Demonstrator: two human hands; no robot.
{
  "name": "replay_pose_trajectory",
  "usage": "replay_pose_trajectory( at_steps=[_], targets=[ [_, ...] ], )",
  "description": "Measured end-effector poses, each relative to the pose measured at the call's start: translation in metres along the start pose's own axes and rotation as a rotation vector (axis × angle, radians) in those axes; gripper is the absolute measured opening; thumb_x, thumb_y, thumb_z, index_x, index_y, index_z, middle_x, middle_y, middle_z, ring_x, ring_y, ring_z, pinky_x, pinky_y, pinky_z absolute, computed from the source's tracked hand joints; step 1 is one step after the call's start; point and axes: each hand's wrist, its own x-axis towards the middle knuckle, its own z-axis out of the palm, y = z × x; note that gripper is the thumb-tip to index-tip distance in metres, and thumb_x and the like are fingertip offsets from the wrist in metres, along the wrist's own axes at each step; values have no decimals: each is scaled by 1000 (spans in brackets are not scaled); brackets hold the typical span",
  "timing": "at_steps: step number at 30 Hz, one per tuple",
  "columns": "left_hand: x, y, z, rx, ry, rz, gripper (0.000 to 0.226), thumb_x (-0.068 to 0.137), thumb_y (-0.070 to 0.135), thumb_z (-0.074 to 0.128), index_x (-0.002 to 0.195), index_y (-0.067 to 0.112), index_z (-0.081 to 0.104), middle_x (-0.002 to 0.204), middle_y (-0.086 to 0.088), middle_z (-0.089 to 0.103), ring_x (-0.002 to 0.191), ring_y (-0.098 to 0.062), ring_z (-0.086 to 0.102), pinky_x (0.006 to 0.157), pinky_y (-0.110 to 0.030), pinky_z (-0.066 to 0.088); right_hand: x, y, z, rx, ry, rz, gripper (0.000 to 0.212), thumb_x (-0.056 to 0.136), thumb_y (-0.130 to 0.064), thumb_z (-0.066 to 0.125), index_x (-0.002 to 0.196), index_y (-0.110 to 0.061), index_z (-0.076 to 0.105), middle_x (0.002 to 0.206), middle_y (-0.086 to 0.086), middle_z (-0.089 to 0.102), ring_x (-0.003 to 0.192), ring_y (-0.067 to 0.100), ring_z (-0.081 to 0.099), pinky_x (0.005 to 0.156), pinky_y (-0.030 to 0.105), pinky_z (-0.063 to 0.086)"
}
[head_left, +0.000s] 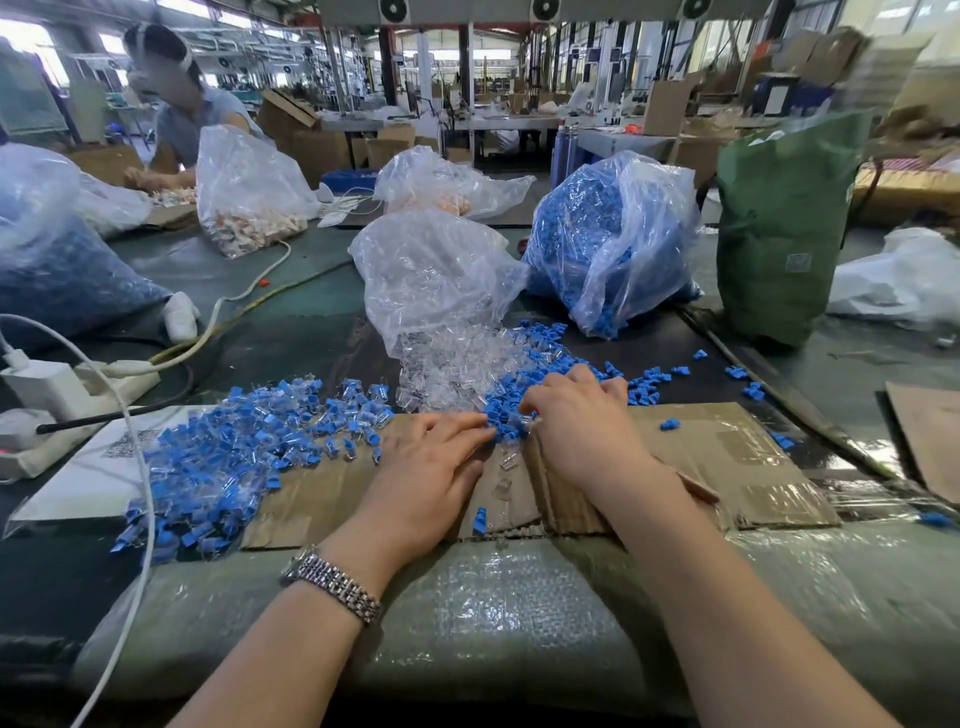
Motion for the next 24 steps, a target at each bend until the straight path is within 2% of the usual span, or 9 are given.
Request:
replay_pose_trajectory(
  at_steps=[4,7,11,14,16,19,21,24],
  targets=[
    [-3,0,-1,-39,73,20,34,103,33,53,137,35,60,141,20,52,130,-7,36,114,-37,27,2,-7,10,56,19,-32,22,101,-23,53,116,-35,63,115,-5,59,115,21,41,94,47,28],
    [-4,-3,-1,-45,141,-2,26,99,30,61,124,33,68,127,16,59,119,-7,43,108,-32,33,0,-10,15,102,50,-53,17,99,-28,57,111,-36,66,112,-5,58,113,21,43,93,46,28],
    [-5,-5,1,-54,207,-48,20,97,27,65,115,33,69,109,17,53,104,-2,41,97,-25,32,-2,-11,23,141,58,-46,14,100,-30,56,109,-34,65,111,-3,54,113,21,45,97,46,32],
    [-4,-2,1,-36,190,-44,24,98,29,63,121,35,68,106,18,49,101,1,36,92,-22,27,-5,-6,27,144,93,7,19,101,-29,51,115,-31,63,114,-1,49,114,22,44,99,45,33],
    [-4,-3,1,-41,186,-47,22,98,30,63,118,34,70,105,18,49,101,0,37,91,-21,28,-5,-4,27,215,153,10,19,100,-32,54,117,-30,63,115,-3,48,113,20,44,100,44,34],
    [-4,-3,0,-71,202,-60,18,97,27,65,114,30,70,104,15,53,102,-4,44,93,-24,37,-7,-9,23,395,167,-76,25,92,-54,62,104,-33,68,106,-10,55,107,12,46,96,41,36],
    [-4,-2,0,-61,198,-60,19,96,28,65,114,29,70,105,13,54,102,-6,46,93,-25,38,-9,-16,24,340,95,-125,33,88,-64,60,98,-34,68,102,-11,58,105,12,45,92,41,35],
    [-4,-1,-1,-74,182,-70,16,96,24,65,111,29,71,104,14,56,103,-7,48,96,-30,42,-9,-17,25,268,67,-141,22,92,-55,61,100,-36,68,103,-12,59,106,14,44,87,39,31]
  ],
)
